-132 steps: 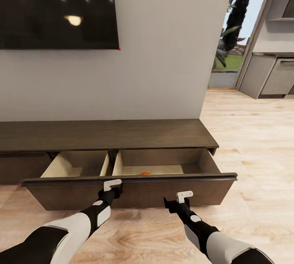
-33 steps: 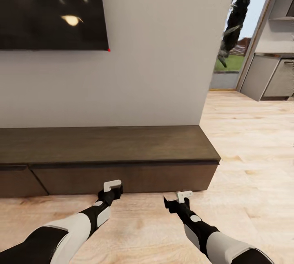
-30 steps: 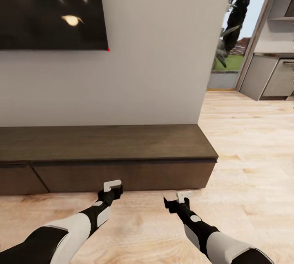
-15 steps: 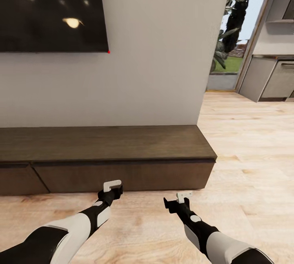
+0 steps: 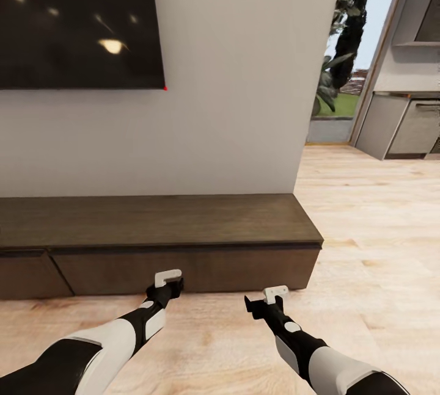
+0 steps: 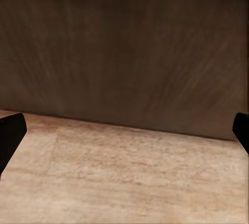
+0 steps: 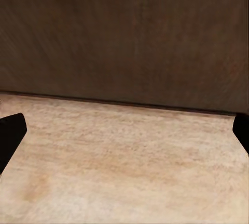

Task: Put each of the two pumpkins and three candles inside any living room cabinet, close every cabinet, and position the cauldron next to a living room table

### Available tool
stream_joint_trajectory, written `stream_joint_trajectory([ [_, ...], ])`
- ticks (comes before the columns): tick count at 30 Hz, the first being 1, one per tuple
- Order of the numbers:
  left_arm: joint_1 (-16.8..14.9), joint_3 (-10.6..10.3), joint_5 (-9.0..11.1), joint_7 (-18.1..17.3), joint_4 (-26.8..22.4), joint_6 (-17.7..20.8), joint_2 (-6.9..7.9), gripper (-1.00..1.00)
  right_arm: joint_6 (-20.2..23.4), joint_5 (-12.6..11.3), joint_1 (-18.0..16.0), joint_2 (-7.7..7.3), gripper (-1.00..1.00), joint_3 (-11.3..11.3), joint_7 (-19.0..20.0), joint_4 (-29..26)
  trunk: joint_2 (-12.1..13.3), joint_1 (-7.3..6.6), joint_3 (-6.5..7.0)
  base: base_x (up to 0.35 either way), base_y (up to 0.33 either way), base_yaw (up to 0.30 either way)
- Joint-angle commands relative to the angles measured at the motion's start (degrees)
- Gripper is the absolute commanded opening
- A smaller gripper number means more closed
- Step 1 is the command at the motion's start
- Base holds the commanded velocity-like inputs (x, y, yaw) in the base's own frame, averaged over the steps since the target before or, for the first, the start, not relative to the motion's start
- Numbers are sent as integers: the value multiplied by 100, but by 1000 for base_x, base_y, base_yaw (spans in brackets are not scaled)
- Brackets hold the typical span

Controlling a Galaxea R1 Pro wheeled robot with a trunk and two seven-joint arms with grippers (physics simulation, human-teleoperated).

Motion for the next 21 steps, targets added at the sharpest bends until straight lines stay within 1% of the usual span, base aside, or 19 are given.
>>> stream_joint_trajectory([
  [1, -8, -49, 33, 17, 21, -35, -3, 100, -16, -57, -5, 0, 100, 25, 23, 12, -1, -3, 15, 0, 0, -61],
  [6, -8, -49, 33, 17, 21, -35, -3, 100, 8, -50, -5, 0, 100, 23, 1, 15, 6, -16, 100, 0, 0, -160],
  [18, -8, -41, 33, 17, 31, -22, -3, 100, 25, -55, -5, -8, 100, 11, 15, 11, 22, -47, 330, 0, 0, -270],
  [21, -8, -40, 33, 15, 30, -19, -3, 100, 29, -60, -5, -9, 100, 6, 33, 11, 142, -113, 381, 0, 0, -87],
])
